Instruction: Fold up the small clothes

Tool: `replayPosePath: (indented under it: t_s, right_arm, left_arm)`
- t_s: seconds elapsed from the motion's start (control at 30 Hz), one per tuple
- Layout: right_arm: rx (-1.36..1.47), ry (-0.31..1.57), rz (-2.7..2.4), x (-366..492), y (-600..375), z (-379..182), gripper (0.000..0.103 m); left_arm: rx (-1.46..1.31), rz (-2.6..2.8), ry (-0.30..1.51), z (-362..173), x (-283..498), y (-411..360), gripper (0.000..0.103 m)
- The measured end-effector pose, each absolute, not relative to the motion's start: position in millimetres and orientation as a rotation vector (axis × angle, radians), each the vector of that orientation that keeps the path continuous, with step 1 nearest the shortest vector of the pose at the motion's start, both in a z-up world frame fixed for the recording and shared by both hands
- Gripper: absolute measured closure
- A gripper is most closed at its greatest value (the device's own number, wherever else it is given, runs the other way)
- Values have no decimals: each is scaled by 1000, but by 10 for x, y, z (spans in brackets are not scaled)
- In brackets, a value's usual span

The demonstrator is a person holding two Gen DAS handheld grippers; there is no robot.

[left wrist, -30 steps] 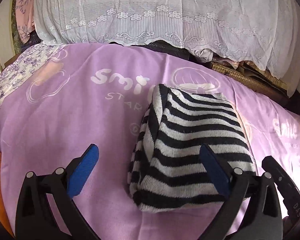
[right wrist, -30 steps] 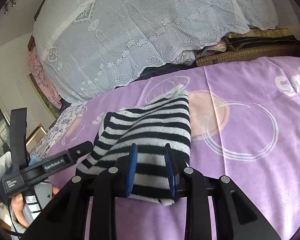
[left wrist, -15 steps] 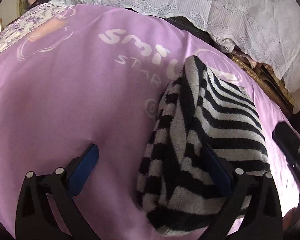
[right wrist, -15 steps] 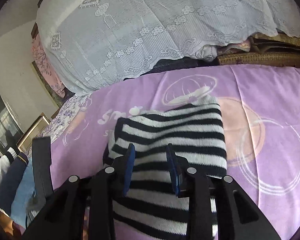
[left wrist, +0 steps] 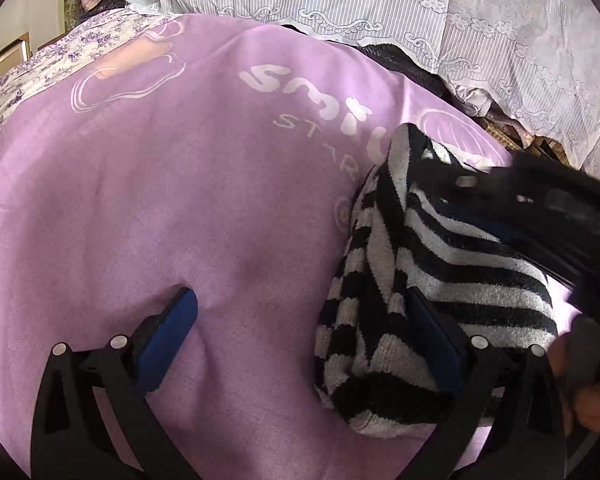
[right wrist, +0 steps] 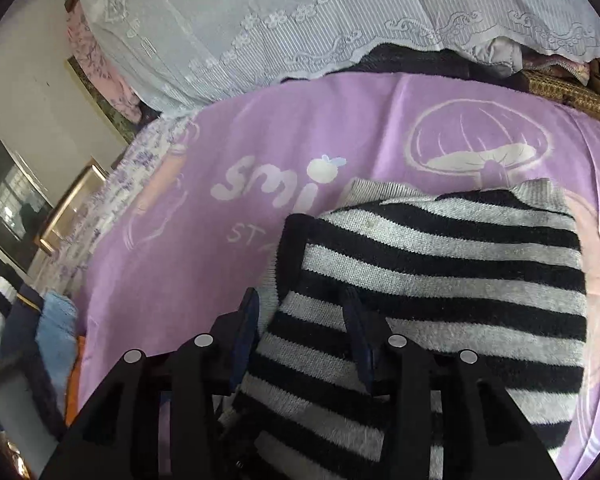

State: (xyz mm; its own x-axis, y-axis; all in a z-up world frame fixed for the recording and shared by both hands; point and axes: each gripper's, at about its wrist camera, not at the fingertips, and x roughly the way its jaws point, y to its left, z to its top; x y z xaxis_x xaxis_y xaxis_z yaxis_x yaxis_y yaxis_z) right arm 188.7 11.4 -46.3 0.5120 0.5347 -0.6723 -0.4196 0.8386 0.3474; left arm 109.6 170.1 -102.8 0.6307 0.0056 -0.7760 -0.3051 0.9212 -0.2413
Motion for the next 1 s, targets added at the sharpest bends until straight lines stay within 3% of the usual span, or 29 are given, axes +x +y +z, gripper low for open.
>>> replayPosePath:
  t_s: [0.27, 0.37, 0.5, 0.57, 0.63, 0.67, 1.0]
  right_arm:
    - [285, 727, 461, 1257, -877, -463, 56]
    - [312, 742, 469, 1200, -1016, -813, 55]
    - [336, 742, 489, 1218, -1048, -786, 55]
    - [385, 729, 503, 1195, -1117, -772, 49]
    - [429, 733, 483, 1205, -1221, -751, 25]
    - [445, 736, 455, 1221, -1284, -738, 21]
    - [654, 819, 481, 1341, -1586, -977, 19]
  left_arm:
    - [-447, 111, 789, -868, 979, 1764, 5]
    - [-339, 151, 840, -936, 1066, 1614, 5]
    - [-341, 133, 885, -1039, 1134, 1599, 4]
    - [-365, 101, 889, -1037, 1146, 1653, 4]
    - [-421, 34, 889, -1024, 1151, 1714, 5]
    - [-457, -16, 888, -1019, 1157, 1751, 5]
    - [-612, -268, 926, -1035, 1201, 1775, 5]
